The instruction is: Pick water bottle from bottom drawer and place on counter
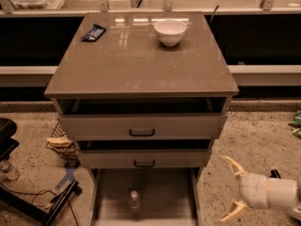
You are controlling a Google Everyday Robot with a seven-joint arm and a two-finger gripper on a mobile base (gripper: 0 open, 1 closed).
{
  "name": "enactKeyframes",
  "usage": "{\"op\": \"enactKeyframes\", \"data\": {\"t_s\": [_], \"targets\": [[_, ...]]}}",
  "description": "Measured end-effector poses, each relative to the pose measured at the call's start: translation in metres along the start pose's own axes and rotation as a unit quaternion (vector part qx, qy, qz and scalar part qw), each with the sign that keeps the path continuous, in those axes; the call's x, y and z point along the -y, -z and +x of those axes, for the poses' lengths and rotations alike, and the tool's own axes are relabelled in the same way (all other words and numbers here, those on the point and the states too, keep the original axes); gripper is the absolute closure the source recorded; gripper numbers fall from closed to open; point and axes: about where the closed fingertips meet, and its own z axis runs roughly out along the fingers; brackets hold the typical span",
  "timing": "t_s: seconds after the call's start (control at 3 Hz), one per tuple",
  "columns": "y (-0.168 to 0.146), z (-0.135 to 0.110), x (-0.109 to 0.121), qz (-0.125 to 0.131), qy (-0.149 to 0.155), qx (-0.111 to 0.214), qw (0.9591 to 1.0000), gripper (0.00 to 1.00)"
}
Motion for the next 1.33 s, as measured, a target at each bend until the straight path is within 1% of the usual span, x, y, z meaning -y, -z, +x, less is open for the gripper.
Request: {"op": "enactKeyframes", "data": {"t_s": [0.33,0.67,1.0,1.33], "targets": [[-0.058,0.030,-0.017,-0.024,0.003,0.051,0.9984,0.00],[-0.115,0.060,-0.033,-0.032,0.004,0.114,0.9930,0.00],[-0.172,0.094,-0.058,-0.043,-0.022,0.152,0.9872,0.00],[-0.211,0.126,-0.079,-0.045,-0.050,0.156,0.9854,0.00]]}}
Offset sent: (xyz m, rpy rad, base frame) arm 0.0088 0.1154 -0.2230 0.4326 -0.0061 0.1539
